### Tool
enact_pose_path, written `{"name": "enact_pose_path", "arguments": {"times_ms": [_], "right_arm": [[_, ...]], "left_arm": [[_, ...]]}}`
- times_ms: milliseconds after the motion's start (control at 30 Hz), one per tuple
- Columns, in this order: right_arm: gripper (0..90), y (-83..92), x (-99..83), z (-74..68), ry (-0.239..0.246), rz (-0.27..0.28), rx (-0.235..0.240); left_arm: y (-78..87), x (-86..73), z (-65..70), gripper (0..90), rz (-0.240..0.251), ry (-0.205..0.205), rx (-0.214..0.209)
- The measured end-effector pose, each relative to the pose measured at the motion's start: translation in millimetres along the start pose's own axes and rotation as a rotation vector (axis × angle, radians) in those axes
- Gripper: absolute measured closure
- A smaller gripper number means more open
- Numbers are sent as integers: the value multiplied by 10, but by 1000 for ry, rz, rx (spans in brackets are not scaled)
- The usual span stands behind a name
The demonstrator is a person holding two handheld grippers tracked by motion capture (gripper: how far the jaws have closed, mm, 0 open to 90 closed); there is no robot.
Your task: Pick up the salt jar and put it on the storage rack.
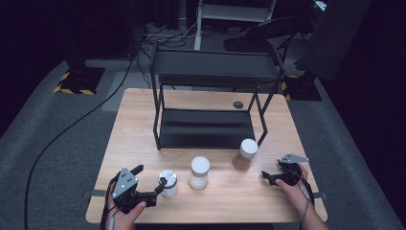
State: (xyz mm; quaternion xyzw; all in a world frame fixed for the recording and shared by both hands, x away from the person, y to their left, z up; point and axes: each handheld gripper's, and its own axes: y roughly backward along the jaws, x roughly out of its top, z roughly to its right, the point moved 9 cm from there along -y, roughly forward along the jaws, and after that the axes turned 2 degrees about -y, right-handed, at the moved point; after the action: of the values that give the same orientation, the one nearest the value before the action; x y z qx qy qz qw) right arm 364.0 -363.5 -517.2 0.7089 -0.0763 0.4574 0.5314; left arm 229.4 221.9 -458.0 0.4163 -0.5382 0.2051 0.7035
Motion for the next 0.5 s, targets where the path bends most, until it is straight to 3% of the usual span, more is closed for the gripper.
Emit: {"name": "enact_pose_path", "arguments": {"times_ms": [300, 500], "right_arm": [[43, 0, 0, 0, 0, 0, 0], [42, 0, 0, 0, 1, 0, 1]], "left_arm": [[-147, 4, 83, 38, -1, -4, -30], [-270, -1, 157, 38, -18, -35, -41]]}}
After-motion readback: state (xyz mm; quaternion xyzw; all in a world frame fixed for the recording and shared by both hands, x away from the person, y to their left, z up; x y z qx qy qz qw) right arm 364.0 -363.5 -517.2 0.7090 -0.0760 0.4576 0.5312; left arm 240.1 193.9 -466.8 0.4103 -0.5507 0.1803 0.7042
